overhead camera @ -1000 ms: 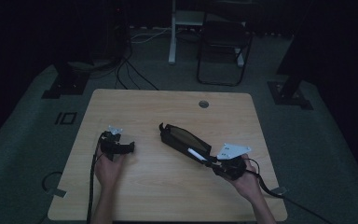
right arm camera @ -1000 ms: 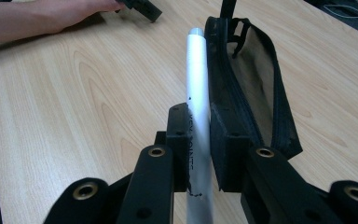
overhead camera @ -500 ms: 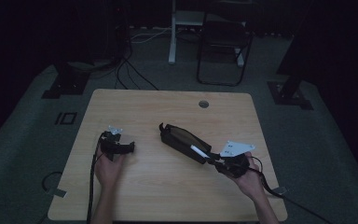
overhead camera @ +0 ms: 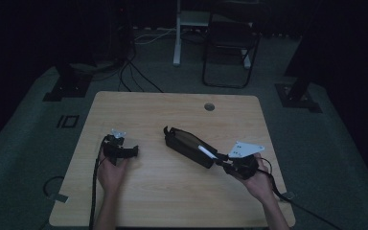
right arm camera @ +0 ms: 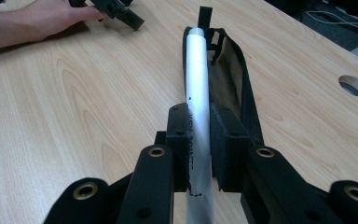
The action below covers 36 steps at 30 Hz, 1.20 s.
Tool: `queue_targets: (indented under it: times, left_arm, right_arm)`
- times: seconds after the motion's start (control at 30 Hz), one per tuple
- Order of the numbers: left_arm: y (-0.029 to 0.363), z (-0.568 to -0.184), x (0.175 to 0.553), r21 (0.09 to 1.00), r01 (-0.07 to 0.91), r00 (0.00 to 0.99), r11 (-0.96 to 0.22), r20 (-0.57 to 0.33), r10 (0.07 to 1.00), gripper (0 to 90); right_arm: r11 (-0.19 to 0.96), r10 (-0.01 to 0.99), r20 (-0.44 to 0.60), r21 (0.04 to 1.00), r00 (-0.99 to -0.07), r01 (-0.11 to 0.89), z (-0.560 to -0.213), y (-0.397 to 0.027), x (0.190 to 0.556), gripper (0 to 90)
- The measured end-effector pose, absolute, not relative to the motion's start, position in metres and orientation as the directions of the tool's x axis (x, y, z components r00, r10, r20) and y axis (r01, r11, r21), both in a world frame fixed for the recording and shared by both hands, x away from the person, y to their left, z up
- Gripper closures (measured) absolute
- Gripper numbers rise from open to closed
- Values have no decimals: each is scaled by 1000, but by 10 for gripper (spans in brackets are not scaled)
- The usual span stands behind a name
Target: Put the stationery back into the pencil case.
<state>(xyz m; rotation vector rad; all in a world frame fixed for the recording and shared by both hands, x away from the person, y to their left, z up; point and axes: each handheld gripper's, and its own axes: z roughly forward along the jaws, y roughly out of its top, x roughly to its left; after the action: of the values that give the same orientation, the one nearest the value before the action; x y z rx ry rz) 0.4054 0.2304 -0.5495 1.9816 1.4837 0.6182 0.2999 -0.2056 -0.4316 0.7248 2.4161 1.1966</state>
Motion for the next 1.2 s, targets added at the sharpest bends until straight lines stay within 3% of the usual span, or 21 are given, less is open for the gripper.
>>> queue_targets:
  times: [1.2]
  left_arm:
    - [230, -550, 405, 690, 692, 273, -212, 21, 962, 38]
  right_arm:
    - [501, 610, -98, 817, -787, 286, -419, -214, 319, 789]
